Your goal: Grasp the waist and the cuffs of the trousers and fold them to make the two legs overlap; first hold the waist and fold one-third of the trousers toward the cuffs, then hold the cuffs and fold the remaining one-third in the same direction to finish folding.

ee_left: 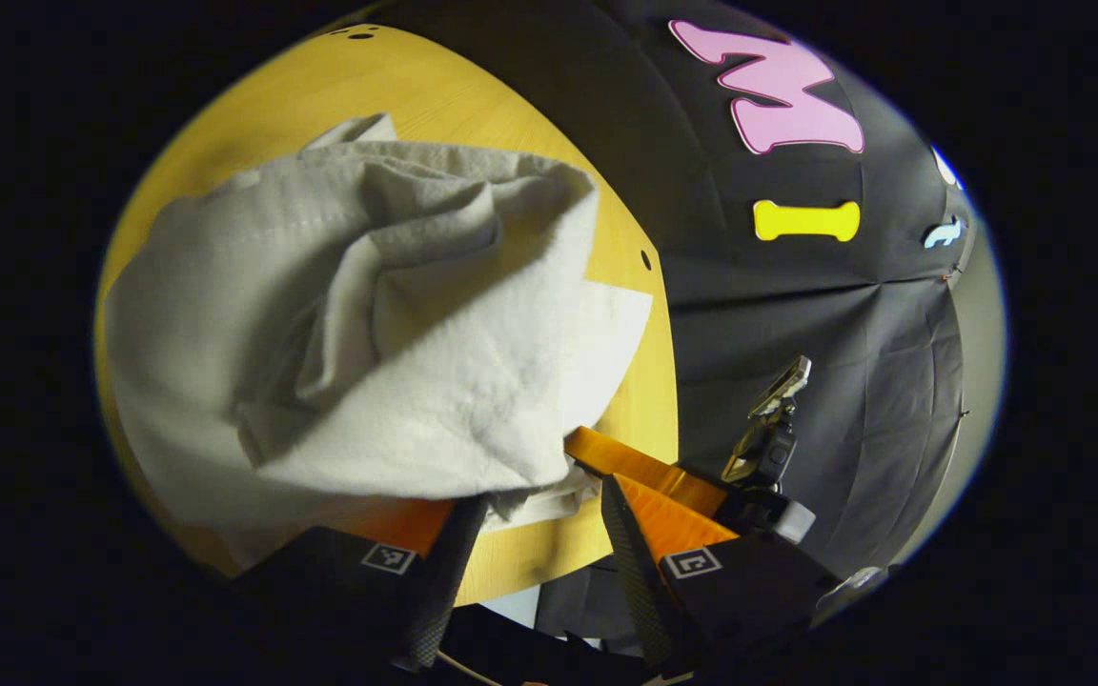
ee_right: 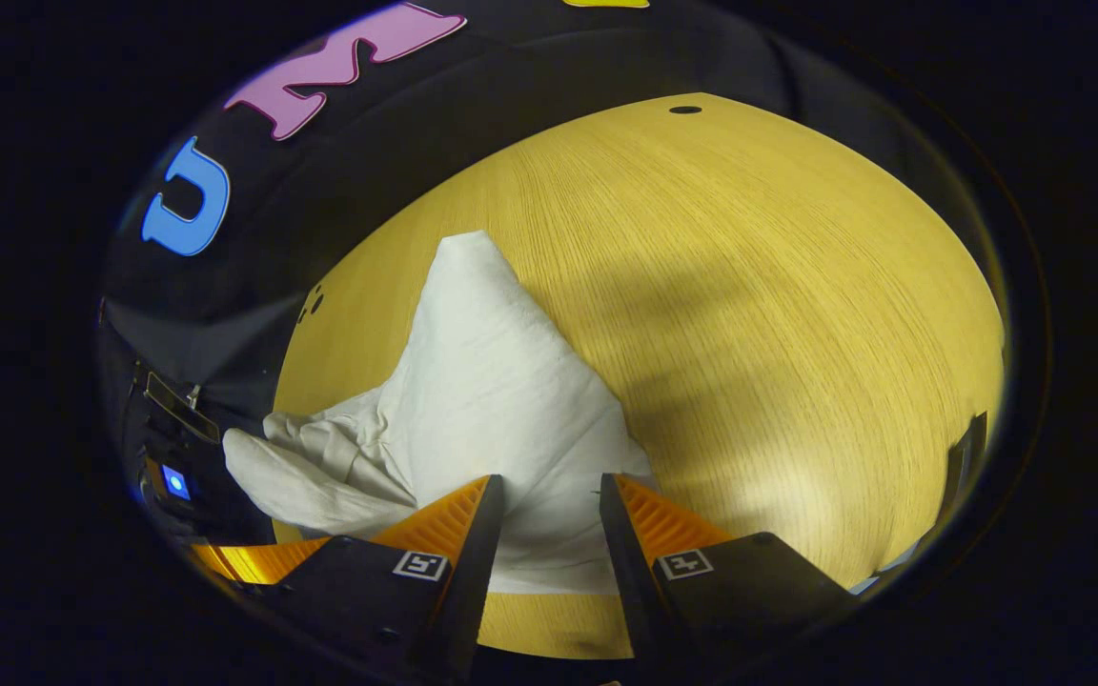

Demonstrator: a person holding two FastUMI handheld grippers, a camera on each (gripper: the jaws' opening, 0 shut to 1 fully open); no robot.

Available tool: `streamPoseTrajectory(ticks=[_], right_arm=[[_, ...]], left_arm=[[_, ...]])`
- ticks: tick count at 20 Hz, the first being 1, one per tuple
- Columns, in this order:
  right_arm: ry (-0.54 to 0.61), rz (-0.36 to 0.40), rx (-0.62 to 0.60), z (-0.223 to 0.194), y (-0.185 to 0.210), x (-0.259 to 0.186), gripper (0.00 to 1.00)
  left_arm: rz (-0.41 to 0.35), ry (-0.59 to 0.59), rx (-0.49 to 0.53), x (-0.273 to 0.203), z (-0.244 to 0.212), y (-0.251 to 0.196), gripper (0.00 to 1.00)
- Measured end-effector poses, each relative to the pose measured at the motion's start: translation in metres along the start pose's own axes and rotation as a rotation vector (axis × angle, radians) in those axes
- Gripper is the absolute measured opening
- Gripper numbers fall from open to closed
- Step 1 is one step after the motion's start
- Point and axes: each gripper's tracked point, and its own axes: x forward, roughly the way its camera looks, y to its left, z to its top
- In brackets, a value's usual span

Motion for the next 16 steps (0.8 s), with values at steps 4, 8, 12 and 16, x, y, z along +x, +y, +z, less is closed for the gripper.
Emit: streamPoseTrajectory(ticks=[4, 8, 12, 16], right_arm=[[-0.007, -0.013, 0.007, -0.002, 0.003, -0.002, 0.63], [-0.029, -0.017, -0.021, 0.0, 0.007, -0.011, 0.72], [-0.051, 0.023, -0.057, -0.004, 0.028, -0.033, 0.72], [-0.073, 0.071, -0.107, -0.014, 0.055, -0.062, 0.75]], left_arm=[[-0.058, 0.094, 0.117, -0.019, -0.029, -0.017, 0.8], [-0.078, 0.136, 0.272, -0.038, -0.049, -0.018, 0.82], [-0.067, 0.087, 0.357, -0.064, -0.042, -0.016, 0.82], [-0.065, -0.013, 0.344, -0.093, -0.016, -0.017, 0.82]])
